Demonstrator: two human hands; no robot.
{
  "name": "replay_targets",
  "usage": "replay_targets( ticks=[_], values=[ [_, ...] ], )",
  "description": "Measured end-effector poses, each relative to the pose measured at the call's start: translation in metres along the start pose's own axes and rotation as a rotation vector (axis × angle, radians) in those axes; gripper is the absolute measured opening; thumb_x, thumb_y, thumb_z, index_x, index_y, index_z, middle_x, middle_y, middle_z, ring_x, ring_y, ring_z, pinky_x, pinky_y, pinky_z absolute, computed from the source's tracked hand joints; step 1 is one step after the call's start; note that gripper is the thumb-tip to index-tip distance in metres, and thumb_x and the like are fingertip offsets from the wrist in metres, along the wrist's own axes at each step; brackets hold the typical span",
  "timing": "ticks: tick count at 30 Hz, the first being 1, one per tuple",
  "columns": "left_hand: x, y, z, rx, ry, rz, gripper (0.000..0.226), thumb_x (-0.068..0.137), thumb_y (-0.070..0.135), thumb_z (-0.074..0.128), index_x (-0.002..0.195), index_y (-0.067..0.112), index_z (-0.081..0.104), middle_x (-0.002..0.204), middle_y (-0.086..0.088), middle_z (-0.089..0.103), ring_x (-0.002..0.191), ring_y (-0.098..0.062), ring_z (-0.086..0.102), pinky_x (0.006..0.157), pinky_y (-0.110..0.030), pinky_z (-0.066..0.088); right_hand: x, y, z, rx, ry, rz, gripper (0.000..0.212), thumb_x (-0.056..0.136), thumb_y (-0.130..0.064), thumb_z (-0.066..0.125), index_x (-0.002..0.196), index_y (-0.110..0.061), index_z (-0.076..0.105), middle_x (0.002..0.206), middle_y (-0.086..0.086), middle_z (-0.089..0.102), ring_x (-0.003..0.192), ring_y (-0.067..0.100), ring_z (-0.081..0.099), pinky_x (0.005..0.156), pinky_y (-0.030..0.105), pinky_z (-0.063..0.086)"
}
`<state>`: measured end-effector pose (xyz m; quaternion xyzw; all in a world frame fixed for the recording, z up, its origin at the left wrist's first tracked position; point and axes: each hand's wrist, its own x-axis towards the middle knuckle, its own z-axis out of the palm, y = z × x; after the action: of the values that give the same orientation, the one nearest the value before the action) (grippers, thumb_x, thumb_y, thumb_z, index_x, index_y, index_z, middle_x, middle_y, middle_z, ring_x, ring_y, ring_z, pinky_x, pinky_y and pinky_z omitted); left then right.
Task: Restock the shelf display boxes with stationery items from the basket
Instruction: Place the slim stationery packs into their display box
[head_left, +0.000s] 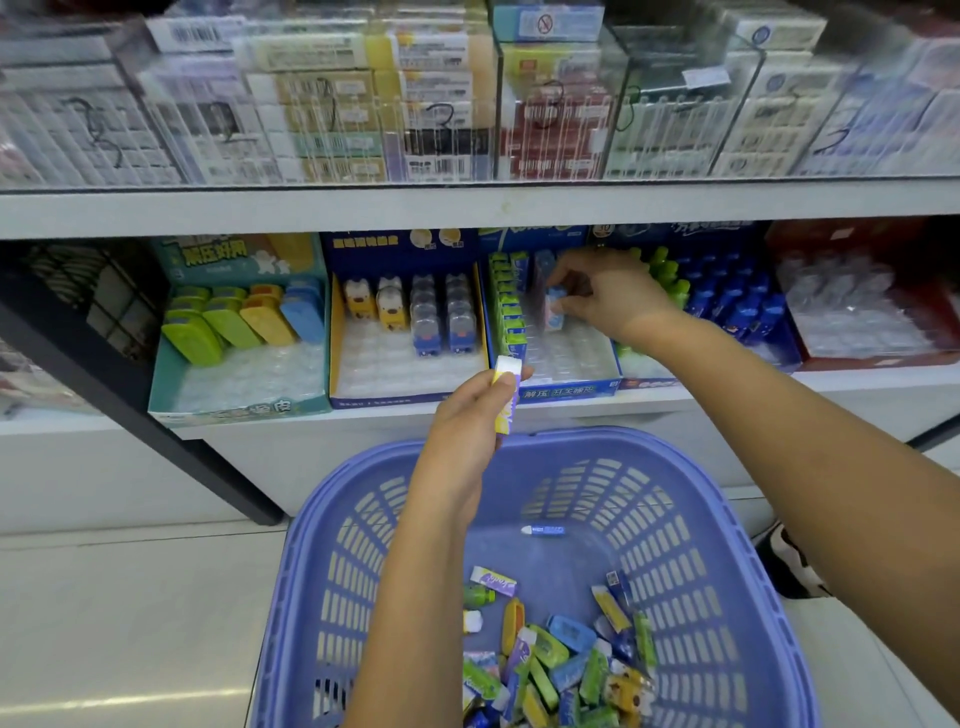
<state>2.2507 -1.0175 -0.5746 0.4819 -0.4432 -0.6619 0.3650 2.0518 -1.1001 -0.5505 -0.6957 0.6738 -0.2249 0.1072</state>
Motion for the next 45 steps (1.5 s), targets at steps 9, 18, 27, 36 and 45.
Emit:
replay_targets(
  ticks=[9,18,27,36,45],
  values=[
    [0.0,0.001,0.005,-0.446,0.008,-0.041,0.007,0.089,0.013,0.062,0.09,0.007,0.063,0.072,-0.003,0.069,0.063,-0.01,0.065,0.06,-0.017,0.053,-0.031,-0.017,-0.008,0.023,0.067,-0.105,0.048,0.077,-0.011,0.073,0.122,-0.022,0.06,0.11,0.005,0.052,0.078,0.013,0.055,0.081,0.015,0.044],
    [0.007,-0.004,0.026,-0.354,0.013,0.024,0.02,0.094,0.023,0.056,0.092,0.006,0.067,0.077,-0.001,0.071,0.069,-0.009,0.067,0.065,-0.018,0.054,-0.099,-0.037,-0.02,0.207,0.126,-0.379,0.015,0.081,-0.01,0.071,0.095,-0.005,0.072,0.091,0.002,0.066,0.076,0.009,0.061,0.076,0.016,0.05],
    [0.016,-0.029,0.04,1.09,-0.011,0.502,0.061,0.097,0.028,0.048,0.149,0.01,0.023,0.157,-0.001,0.02,0.146,-0.015,0.01,0.117,-0.022,0.006,0.011,0.017,-0.023,0.332,0.199,0.179,0.007,0.087,-0.006,0.059,0.09,-0.008,0.066,0.091,0.007,0.07,0.094,0.023,0.067,0.091,0.03,0.05],
    [0.019,-0.033,0.039,1.136,-0.023,0.54,0.064,0.097,0.03,0.047,0.15,0.011,0.018,0.158,-0.001,0.016,0.146,-0.015,0.008,0.118,-0.023,0.004,0.041,0.016,-0.015,-0.049,-0.111,0.186,0.029,0.094,-0.021,0.054,0.121,-0.015,0.063,0.131,0.005,0.058,0.12,0.023,0.051,0.094,0.024,0.037],
    [0.006,-0.033,0.03,0.72,0.037,0.689,0.026,0.093,0.028,0.049,0.112,0.018,0.065,0.113,0.004,0.064,0.102,-0.01,0.059,0.088,-0.02,0.047,0.004,-0.004,-0.022,-0.09,0.081,0.137,0.023,0.085,-0.014,0.062,0.107,-0.007,0.062,0.103,0.011,0.064,0.098,0.026,0.058,0.073,0.023,0.037]
  ],
)
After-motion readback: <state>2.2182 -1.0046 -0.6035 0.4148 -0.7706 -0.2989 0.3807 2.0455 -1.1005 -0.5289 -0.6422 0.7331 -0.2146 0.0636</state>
